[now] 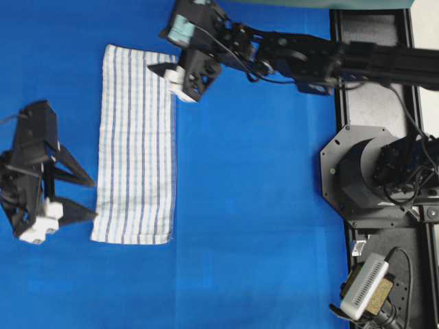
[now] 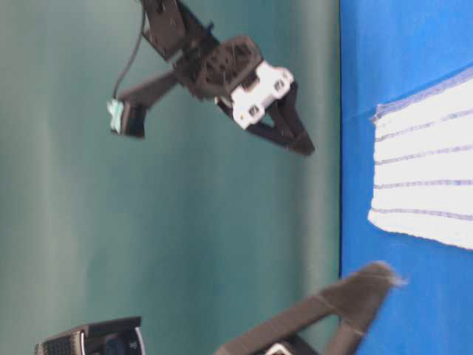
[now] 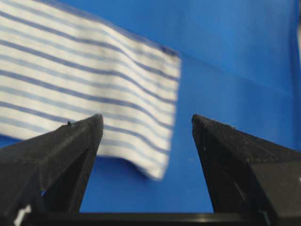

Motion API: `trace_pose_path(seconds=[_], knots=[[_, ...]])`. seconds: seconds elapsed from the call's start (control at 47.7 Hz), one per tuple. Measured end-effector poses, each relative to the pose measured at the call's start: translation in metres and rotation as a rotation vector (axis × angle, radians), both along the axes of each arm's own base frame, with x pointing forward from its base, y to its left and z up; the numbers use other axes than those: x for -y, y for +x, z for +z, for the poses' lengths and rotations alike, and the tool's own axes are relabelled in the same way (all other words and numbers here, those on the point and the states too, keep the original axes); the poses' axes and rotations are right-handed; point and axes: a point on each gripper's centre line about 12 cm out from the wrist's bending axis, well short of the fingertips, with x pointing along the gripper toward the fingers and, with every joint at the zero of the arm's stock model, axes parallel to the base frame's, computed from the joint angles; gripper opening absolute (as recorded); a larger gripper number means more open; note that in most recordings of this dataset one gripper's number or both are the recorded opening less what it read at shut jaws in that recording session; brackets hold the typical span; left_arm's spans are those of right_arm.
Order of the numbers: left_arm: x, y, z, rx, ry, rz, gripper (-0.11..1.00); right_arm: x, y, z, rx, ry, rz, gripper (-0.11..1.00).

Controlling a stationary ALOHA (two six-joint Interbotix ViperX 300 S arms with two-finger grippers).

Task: Fold the blue towel.
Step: 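Move both grippers to the strip's top end and grasp its corners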

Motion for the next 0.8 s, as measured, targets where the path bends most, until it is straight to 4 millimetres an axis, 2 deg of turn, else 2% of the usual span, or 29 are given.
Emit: trace_pose_path(seconds=[0.147, 0.398, 0.587, 0.796], knots=[[-0.034, -0.003, 0.005, 0.018, 0.061, 0.057, 0.7, -0.008, -0.017, 0.002, 0.0, 0.003, -0.002, 0.91], [-0.079, -0.005, 0.006, 0.019, 0.192, 0.104, 0.7, -0.02, -0.045, -0.002, -0.006, 0.024, -0.014, 0.91], [-0.095, -0.008, 0.005, 0.011, 0.225, 0.131, 0.7, -0.032, -0.061, -0.004, -0.007, 0.038, -0.008, 0.91], [-0.1, -0.009, 0.005, 0.009, 0.234, 0.14, 0.69, -0.035, -0.062, -0.003, 0.001, 0.037, -0.004, 0.91]])
